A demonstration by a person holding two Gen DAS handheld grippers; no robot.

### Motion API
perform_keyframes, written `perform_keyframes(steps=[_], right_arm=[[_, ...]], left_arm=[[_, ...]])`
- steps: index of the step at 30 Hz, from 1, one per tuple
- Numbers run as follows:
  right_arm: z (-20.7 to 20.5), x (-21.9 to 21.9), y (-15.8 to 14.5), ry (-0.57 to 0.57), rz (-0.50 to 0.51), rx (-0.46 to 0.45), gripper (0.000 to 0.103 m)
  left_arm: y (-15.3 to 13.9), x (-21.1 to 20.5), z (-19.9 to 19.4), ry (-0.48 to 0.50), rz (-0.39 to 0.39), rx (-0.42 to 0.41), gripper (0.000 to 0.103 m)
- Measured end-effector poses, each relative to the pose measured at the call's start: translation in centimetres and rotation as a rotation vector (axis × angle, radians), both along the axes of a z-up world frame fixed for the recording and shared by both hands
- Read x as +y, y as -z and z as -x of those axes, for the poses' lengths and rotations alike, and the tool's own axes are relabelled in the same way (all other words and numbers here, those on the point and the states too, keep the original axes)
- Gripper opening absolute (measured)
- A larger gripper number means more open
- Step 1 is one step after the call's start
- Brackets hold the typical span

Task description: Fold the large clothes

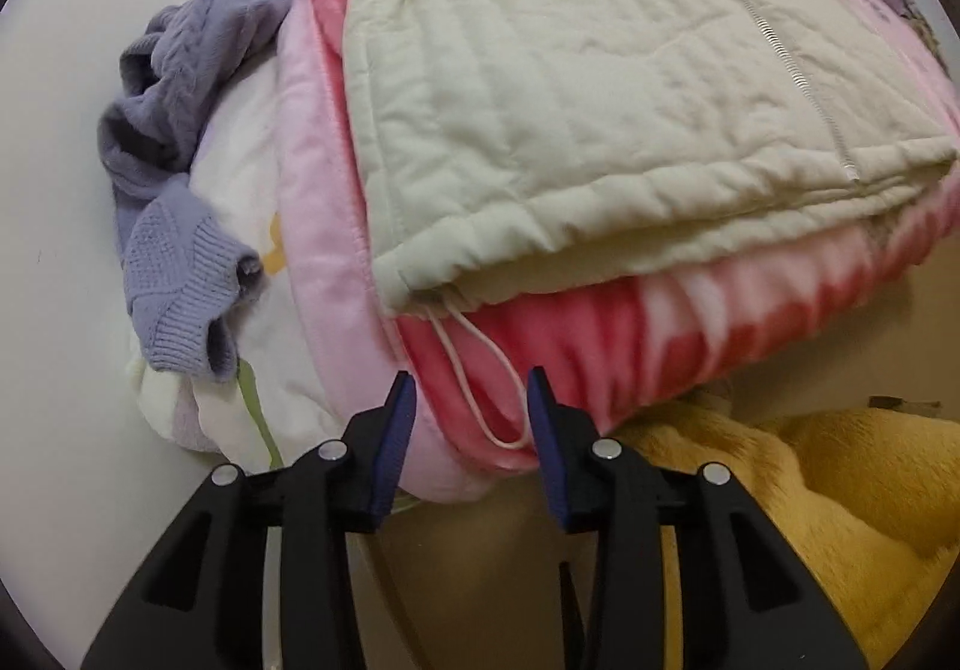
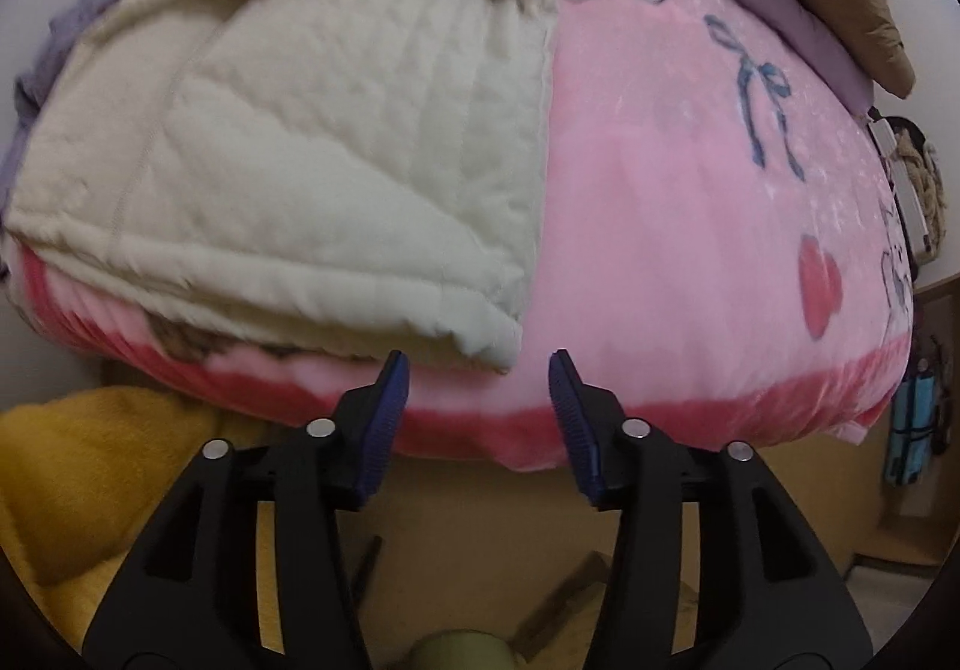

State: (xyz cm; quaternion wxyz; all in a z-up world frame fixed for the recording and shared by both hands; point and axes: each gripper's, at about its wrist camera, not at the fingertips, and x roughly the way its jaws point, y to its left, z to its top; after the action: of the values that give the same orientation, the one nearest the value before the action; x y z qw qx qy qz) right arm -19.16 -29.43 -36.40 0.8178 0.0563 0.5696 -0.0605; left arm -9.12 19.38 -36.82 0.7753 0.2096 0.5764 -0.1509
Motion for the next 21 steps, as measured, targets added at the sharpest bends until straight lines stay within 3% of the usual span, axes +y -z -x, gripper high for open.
perform_keyframes(steps=[1,3,4,5,6,9,11,17,21], right_arm=[[-0.4,-0.5,-0.3,0.032,-0.040,-0.029,0.060],[-1.6,-1.5,-0.1,0.105,-0.118,-0.062,0.059],[-2.0,-1.9,0.2,0.139,-0.144,-0.072,0.051],[-2.5,-2.3,0.8,0.167,-0.178,-0.080,0.030],[-3.1,-2.8,2.0,0.200,-0.202,-0.067,0.021],[-3.6,-2.4,4.3,0.191,-0.177,-0.034,0.018],[-3.5,-1.7,5.4,0.148,-0.123,-0.025,0.014],[-3.8,-1.9,6.2,0.150,-0.132,-0.013,0.012],[-2.2,-3.6,4.3,0.251,-0.246,-0.062,0.029]], left_arm=[[-0.7,0.1,-0.4,-0.017,0.027,-0.020,0.044],[-1.8,0.5,-1.9,-0.072,0.087,-0.050,0.051],[-2.3,0.7,-3.1,-0.111,0.114,-0.074,0.052],[-2.6,0.6,-4.0,-0.135,0.127,-0.091,0.052],[-2.7,0.8,-5.4,-0.169,0.147,-0.116,0.052],[-1.6,1.0,-8.1,-0.201,0.158,-0.118,0.052],[0.3,0.5,-9.4,-0.193,0.144,-0.055,0.052],[3.9,-0.5,-9.6,-0.158,0.090,-0.001,0.052],[2.3,-0.3,-9.3,-0.176,0.128,-0.015,0.052]])
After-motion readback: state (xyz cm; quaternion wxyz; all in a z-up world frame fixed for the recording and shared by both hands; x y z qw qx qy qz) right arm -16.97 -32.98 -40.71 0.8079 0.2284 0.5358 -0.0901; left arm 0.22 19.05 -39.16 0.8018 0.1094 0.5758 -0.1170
